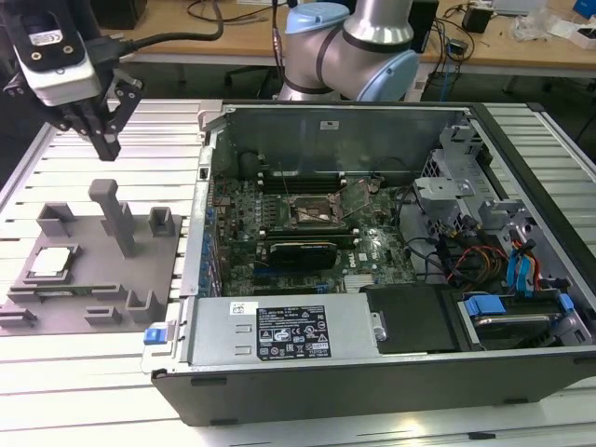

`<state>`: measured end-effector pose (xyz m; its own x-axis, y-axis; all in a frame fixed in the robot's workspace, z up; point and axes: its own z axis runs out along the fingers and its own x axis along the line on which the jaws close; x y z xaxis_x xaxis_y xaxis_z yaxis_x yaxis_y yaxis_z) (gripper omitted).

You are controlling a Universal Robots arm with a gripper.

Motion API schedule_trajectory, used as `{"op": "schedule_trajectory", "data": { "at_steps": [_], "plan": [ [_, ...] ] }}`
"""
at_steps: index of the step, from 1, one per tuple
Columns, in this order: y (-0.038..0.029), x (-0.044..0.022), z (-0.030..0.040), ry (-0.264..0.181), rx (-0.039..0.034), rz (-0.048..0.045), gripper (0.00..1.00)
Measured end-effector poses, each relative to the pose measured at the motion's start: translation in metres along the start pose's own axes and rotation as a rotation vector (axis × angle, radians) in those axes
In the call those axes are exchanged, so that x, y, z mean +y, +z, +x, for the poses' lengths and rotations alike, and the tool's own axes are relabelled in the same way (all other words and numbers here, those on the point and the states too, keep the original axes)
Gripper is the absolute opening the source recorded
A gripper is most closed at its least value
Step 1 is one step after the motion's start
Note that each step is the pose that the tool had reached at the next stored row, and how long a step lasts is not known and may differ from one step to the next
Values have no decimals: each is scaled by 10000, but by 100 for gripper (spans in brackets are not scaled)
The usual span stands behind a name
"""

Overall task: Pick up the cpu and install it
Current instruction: 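Reach for the cpu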

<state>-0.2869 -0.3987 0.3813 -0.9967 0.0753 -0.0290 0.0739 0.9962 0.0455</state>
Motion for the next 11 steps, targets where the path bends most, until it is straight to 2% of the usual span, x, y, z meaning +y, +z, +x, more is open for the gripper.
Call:
{"op": "schedule_trajectory", "data": {
  "at_steps": [3, 11],
  "plan": [
    [23, -5, 52, -1, 1, 1, 11],
    [100, -24, 256, 0, 0, 0, 11]
  ]
}}
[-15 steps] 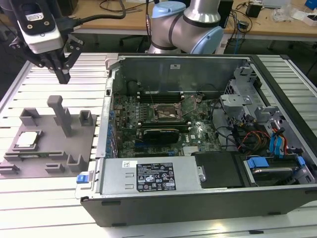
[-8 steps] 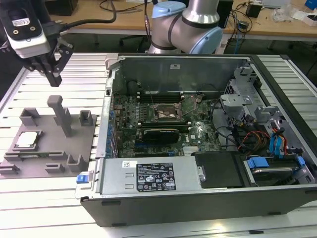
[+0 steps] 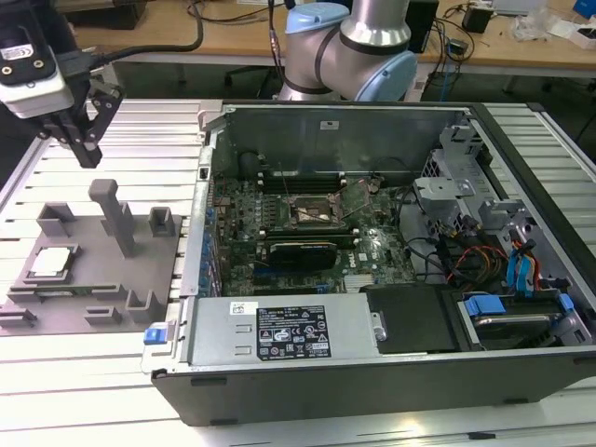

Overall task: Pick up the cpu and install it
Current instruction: 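Reach for the cpu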

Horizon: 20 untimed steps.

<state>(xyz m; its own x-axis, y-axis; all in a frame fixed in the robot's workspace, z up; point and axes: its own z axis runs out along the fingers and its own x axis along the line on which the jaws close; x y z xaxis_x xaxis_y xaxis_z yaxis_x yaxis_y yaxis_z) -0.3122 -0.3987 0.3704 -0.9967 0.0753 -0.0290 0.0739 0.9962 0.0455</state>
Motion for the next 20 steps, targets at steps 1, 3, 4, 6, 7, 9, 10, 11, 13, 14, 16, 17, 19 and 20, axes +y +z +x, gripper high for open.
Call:
{"op": "schedule_trajectory", "data": {
  "at_steps": [1, 3, 4, 6, 7, 9, 10, 11, 13, 14, 16, 17, 19, 20],
  "plan": [
    [9, -2, 25, 0, 1, 1, 11],
    [39, -10, 113, 0, 0, 1, 11],
    [48, -12, 137, 1, 0, 0, 11],
    [68, -17, 188, 1, 0, 0, 11],
    [84, -21, 232, 0, 0, 0, 11],
    [111, -28, 312, 0, 0, 0, 11],
    [117, -31, 337, 0, 0, 1, 11],
    [123, -33, 360, 0, 1, 0, 11],
    [136, -37, 418, 1, 0, 1, 11],
    [156, -45, 501, 1, 1, 1, 11],
    [180, -53, 594, 0, 0, 1, 11],
    [186, -55, 617, 0, 0, 0, 11],
    [203, -60, 682, 0, 0, 0, 11],
    [208, -62, 702, 1, 0, 0, 11]
  ]
}}
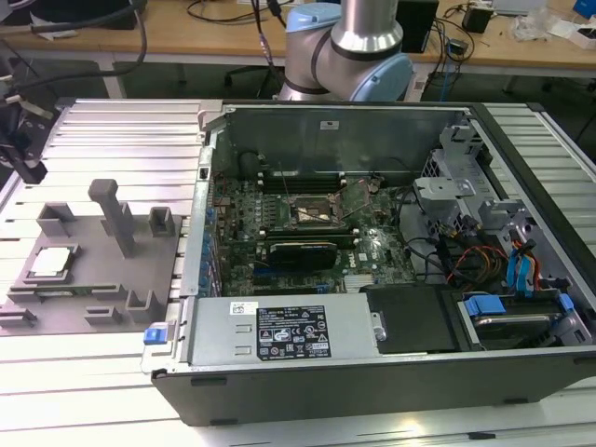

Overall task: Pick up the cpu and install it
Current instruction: 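Reach for the cpu, then pick up the cpu and move it towards the insertion slot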

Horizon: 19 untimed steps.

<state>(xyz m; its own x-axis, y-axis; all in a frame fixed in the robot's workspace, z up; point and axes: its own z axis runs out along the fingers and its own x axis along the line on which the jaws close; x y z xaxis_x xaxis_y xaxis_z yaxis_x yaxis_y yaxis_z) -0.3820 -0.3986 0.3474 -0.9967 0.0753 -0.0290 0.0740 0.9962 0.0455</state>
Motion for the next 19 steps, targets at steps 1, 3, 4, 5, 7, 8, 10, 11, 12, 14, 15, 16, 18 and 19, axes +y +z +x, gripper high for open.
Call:
{"op": "schedule_trajectory", "data": {
  "at_steps": [1, 3, 4, 5, 7, 8, 10, 11, 12, 14, 15, 16, 18, 19],
  "plan": [
    [6, -2, 20, 0, 0, 0, 11],
    [21, -6, 60, 0, 0, 1, 11],
    [29, -7, 78, 0, 1, 0, 11],
    [41, -9, 98, 0, 1, 0, 11],
    [75, -13, 125, -1, -1, 0, 11],
    [95, -15, 130, -3, 1, 0, 11],
    [138, -17, 135, -2, 0, 0, 11],
    [173, -18, 137, -1, 1, 0, 11],
    [194, -19, 138, -1, 0, 0, 11],
    [205, -20, 139, -1, 2, 1, 11],
    [207, -20, 139, -1, 1, 0, 11],
    [208, -20, 139, -1, 1, 1, 11],
    [208, -20, 139, -1, 1, 1, 11],
    [208, -20, 139, -1, 1, 0, 11]
  ]
}}
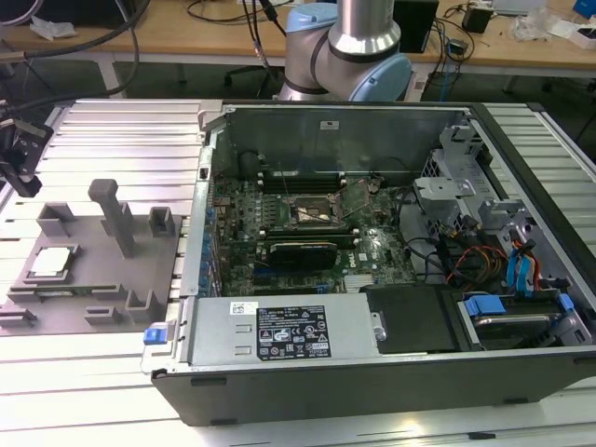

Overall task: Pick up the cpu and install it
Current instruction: 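Pick up the cpu and move it towards the insertion slot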

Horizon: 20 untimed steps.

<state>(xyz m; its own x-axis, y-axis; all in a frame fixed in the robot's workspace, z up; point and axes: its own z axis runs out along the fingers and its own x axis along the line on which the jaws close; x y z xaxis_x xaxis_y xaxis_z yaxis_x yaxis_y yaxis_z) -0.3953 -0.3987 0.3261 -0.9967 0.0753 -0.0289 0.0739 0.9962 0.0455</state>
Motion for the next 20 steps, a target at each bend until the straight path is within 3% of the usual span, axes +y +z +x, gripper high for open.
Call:
{"op": "schedule_trajectory", "data": {
  "at_steps": [7, 10, 20],
  "plan": [
    [5, 0, 0, 0, -3, -2, 11],
    [51, -4, 4, 0, 3, 0, 11],
    [239, -17, 29, 9, 199, 51, 11]
  ]
}}
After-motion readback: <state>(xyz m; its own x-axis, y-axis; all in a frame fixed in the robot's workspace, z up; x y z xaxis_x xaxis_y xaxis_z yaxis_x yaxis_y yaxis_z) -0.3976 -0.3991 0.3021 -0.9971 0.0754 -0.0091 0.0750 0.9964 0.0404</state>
